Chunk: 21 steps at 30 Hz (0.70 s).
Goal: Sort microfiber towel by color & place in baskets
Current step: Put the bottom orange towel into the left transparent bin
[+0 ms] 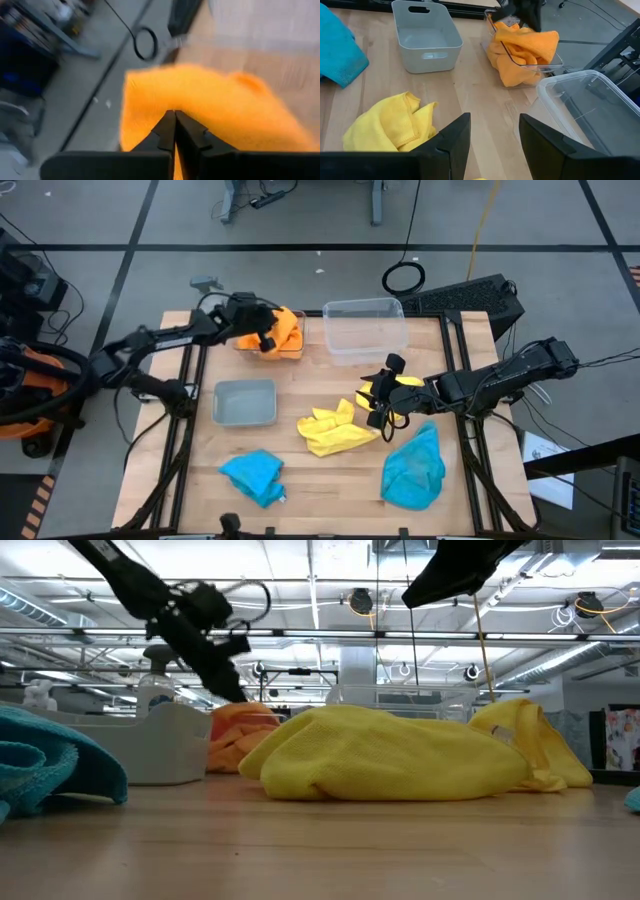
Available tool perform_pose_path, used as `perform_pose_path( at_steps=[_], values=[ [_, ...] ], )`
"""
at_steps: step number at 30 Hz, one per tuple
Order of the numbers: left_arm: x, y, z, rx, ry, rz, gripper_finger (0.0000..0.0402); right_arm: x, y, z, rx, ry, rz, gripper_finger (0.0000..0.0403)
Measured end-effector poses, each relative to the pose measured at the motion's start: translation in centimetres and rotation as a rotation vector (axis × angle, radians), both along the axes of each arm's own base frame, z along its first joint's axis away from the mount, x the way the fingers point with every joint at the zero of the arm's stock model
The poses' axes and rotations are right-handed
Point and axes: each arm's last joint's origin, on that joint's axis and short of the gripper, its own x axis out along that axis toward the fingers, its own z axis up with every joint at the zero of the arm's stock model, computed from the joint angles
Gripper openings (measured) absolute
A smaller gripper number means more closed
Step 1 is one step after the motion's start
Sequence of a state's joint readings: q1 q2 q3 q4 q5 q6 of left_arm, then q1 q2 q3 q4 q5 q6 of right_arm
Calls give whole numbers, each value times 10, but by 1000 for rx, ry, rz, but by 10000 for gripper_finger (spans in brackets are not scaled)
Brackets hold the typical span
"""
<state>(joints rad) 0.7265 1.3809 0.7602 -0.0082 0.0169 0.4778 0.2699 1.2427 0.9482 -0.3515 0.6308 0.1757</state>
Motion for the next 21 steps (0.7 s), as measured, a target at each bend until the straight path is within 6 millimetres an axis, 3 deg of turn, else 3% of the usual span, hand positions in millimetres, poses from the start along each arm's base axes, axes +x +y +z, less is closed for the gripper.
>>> perform_pose_path(
  at_steps=[9,14,21],
  values=[
    [5,21,-53,-168,100,-3,20,0,0,0,-4,3,2,160],
    [4,21,-59,-192,118,15,20,0,0,0,-5,2,0,160],
    [0,18,-43,-164,74,38,20,0,0,0,-3,3,2,160]
  ],
)
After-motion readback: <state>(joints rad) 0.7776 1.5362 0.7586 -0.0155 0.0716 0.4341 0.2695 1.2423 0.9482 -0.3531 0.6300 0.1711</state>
